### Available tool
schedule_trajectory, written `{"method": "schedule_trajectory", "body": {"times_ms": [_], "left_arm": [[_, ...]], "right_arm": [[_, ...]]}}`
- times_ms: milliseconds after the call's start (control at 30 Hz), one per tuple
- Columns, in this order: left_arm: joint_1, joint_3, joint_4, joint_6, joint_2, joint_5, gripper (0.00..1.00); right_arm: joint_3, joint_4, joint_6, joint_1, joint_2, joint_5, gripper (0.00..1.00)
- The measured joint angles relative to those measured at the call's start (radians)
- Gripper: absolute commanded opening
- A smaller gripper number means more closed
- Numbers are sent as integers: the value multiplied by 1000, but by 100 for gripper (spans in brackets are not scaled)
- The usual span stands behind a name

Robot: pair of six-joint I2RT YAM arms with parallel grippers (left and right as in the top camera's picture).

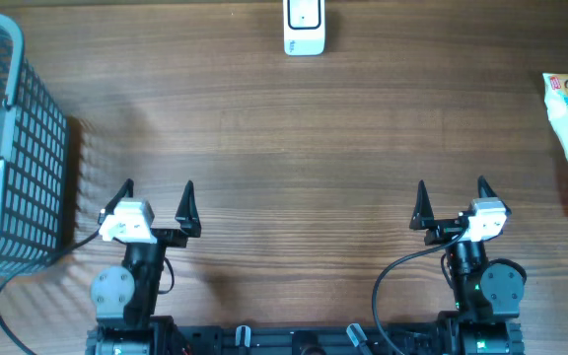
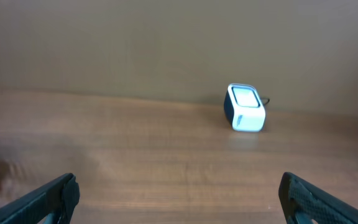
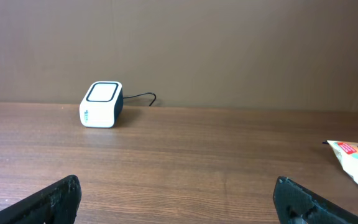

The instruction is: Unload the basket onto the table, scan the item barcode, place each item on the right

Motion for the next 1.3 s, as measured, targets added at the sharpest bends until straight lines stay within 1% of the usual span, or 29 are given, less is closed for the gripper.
{"method": "schedule_trajectory", "body": {"times_ms": [133,300,433,633,800,900,1300], "left_arm": [[1,-56,66,0,-67,0,100],[1,-83,47,0,-82,-17,100],[1,-85,-47,0,-82,-41,100],[1,-85,-47,19,-83,-46,100],[1,-85,-47,95,-83,-60,100],[1,-85,-47,116,-83,-73,100],[1,-85,-47,119,-83,-144,100]], "right_arm": [[0,0,0,0,0,0,100],[0,0,0,0,0,0,100],[0,0,0,0,0,0,100],[0,0,0,0,0,0,100],[0,0,0,0,0,0,100],[0,0,0,0,0,0,100],[0,0,0,0,0,0,100]]}}
